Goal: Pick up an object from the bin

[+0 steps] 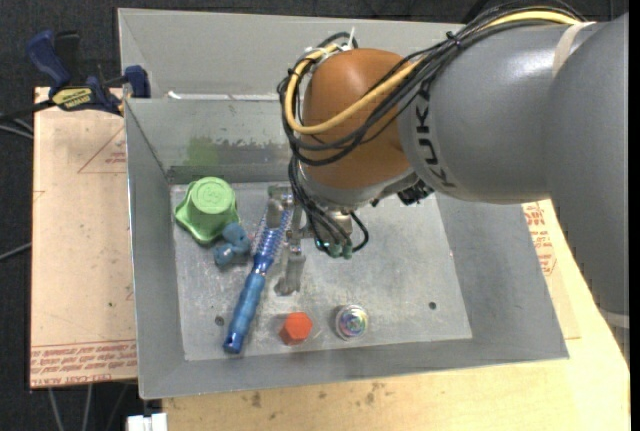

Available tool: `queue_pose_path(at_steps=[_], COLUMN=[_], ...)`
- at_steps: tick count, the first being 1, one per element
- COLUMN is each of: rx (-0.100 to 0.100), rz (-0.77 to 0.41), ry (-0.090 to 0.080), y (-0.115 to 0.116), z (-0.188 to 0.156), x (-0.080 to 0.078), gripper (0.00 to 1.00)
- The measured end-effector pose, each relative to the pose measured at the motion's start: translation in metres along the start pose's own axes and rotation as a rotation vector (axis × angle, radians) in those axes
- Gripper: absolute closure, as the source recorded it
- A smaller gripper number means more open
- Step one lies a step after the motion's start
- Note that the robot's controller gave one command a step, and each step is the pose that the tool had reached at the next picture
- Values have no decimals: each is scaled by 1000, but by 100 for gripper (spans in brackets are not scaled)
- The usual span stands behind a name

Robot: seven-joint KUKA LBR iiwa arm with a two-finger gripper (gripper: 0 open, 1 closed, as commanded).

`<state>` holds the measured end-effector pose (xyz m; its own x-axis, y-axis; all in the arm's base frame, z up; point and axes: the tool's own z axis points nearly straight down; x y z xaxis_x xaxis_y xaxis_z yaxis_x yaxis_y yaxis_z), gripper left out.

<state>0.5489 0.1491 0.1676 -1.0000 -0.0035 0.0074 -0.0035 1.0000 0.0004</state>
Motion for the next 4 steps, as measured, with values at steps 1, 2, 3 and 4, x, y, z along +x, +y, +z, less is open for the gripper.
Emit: queue_pose_path(at_steps=[1,2,3,4], rx=[-2,-1,-3,2], rz=[87,90,62,32], ry=[-8,-7,-17,1], y=[11,9,10,-4], z=[99,96,-67,20], x=[-7,-7,-36,-30], gripper=[0,100,100,100])
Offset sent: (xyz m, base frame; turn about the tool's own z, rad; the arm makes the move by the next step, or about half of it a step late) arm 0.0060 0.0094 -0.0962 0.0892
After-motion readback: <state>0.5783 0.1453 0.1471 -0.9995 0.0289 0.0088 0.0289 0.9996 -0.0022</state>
